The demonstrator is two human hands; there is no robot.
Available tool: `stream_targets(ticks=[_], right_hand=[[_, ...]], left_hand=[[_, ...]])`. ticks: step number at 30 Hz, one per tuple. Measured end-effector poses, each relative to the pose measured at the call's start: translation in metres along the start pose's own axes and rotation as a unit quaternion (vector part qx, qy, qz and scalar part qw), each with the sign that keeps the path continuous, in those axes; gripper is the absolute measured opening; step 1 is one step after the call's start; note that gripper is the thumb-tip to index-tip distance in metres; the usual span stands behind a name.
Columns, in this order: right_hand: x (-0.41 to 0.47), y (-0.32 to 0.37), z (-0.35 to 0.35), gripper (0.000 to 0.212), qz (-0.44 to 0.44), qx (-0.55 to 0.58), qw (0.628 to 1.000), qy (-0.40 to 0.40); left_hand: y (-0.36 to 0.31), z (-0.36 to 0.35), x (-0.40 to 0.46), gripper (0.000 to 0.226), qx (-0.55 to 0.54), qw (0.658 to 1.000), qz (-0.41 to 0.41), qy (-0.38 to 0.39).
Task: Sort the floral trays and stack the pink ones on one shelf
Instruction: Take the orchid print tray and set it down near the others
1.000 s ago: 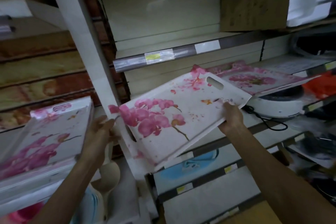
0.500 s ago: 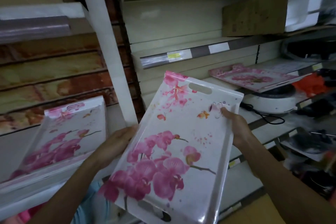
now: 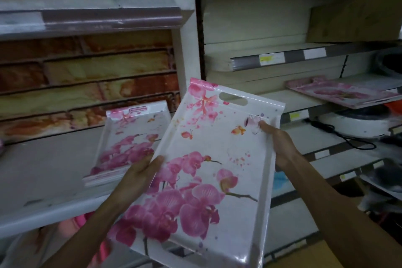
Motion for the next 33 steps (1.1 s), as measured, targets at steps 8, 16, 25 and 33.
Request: stream_targets(ticks=[8, 16, 25, 33], right_hand=[[-0.010, -0.028, -0.121, 0.026, 0.006, -0.031, 0.998, 0.046], [-0.009, -0.041, -0.206, 0.027, 0.076, -0.136, 0.985, 0.078], [0.034, -0.045, -0.241, 0.032, 0.134, -0.274, 0.942, 0.138], [0.086, -0.075, -0.258, 0.038, 0.112, -0.373, 0.908, 0.158]], left_hand=[[0.038, 0.098, -0.004, 0.035, -0.039, 0.995, 0.021, -0.090], [0.049, 0.155, 0.027, 0.039, -0.069, 0.983, 0.026, -0.168], [0.057, 0.174, 0.088, 0.025, -0.047, 0.971, 0.013, -0.232], [0.098, 0.179, 0.137, 0.023, 0.080, 0.967, 0.067, -0.232]])
Point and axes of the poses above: each hand's wrist, its own x-axis towards the middle knuckle, its own z-axis out of the back of the hand, y = z × x, the point moved 6 cm from there along x, towards the middle knuckle, and after that the axes turned 1 degree about z, right-handed, at the moved point
